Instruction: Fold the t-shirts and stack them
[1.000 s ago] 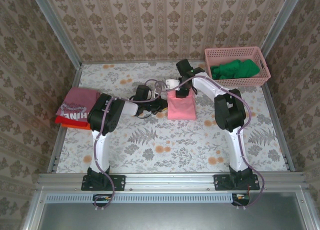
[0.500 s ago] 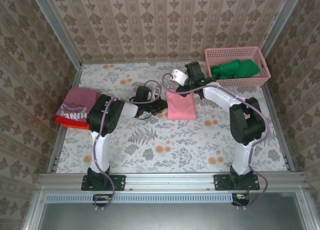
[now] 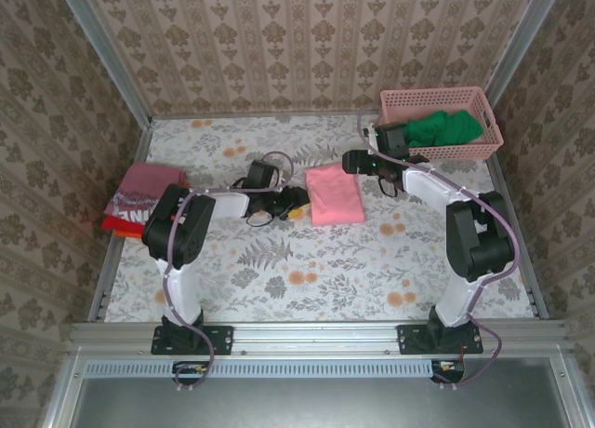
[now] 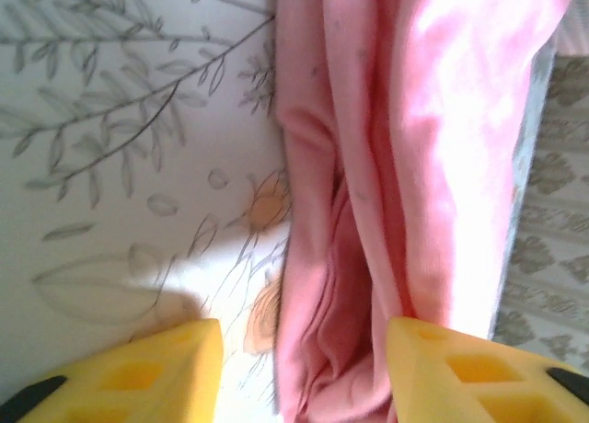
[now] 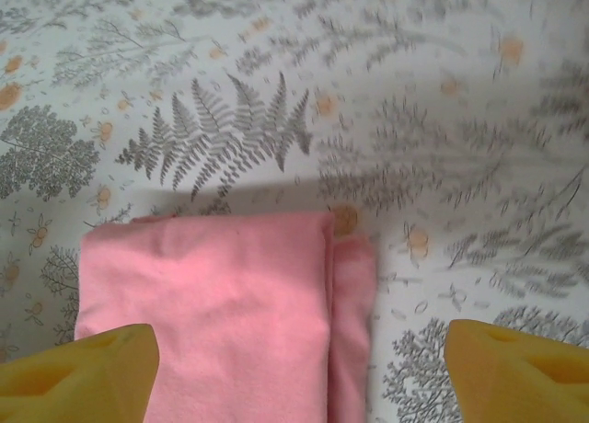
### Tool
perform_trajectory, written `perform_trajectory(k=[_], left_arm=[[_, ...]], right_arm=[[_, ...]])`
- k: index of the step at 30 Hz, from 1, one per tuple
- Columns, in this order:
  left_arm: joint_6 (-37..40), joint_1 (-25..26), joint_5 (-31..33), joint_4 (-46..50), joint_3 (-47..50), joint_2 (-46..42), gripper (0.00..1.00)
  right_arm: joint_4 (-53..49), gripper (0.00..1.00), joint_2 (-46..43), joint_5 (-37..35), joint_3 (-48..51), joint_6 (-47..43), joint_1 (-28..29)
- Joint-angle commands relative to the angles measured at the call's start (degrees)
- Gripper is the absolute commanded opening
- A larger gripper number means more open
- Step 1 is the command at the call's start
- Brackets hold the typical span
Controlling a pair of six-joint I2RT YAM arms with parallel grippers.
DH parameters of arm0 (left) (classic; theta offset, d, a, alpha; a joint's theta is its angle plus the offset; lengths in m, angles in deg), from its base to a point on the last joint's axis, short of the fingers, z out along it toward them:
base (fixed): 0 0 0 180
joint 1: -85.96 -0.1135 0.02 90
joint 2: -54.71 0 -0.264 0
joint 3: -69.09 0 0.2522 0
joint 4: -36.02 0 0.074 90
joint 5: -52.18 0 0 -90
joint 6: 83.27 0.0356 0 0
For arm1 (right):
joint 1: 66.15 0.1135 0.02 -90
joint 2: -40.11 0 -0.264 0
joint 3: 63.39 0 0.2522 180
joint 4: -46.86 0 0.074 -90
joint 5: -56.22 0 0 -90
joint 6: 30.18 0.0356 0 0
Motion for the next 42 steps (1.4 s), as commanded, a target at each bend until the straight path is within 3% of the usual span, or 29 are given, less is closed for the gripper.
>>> perform_trajectory(k=[1, 6, 11, 18, 21, 28, 32, 34, 36, 39, 42], left_arm=[[1.4, -1.1, 4.6, 7.7, 2.5, -4.2, 0.57], [3.4, -1.3, 10.4, 8.9, 2.2, -8.5, 0.65], [3.5, -0.5, 11.0, 7.9, -4.6, -4.1, 0.70], [3.9, 0.6, 10.5, 9.8, -16.3, 6.2, 0.34], [3.7, 0.6, 9.8, 10.0, -19.2, 9.2, 0.24], [6.3, 1.4, 7.7, 12.8, -24.9, 12.8, 0.05], [7.6, 1.8, 8.4, 14.3, -25.6, 12.9, 0.05], [7.6, 1.8, 8.6, 14.4, -25.4, 13.0, 0.12], [7.8, 1.8, 8.8, 14.3, -25.0, 13.0, 0.23], [9.4, 2.2, 11.1, 15.3, -23.9, 11.2, 0.41], [11.8, 3.0, 15.5, 16.3, -21.6, 7.1, 0.59]], right_arm=[[-0.7, 0.79, 3.6, 6.7, -0.9, 7.5, 0.3], [-2.5, 0.66, 9.6, 7.4, -5.0, 7.5, 0.3], [-3.3, 0.48, 13.6, 8.0, -7.6, 7.9, 0.3], [-3.0, 0.08, 13.1, 8.2, -7.0, 8.3, 0.3], [-1.6, 0.01, 10.9, 8.1, -5.0, 8.6, 0.4], [3.1, 0.00, 6.6, 7.9, -0.3, 10.5, 0.6], [5.8, 0.00, 3.7, 3.4, 3.1, 13.4, 0.7], [6.9, 0.05, 3.0, 0.4, 5.3, 15.9, 0.9], [7.0, 0.21, 3.0, -2.4, 6.7, 17.7, 0.8], [7.0, 0.53, 2.4, -5.9, 8.9, 19.3, 0.9], [9.7, 0.67, 0.7, -5.7, 12.8, 20.6, 0.9]])
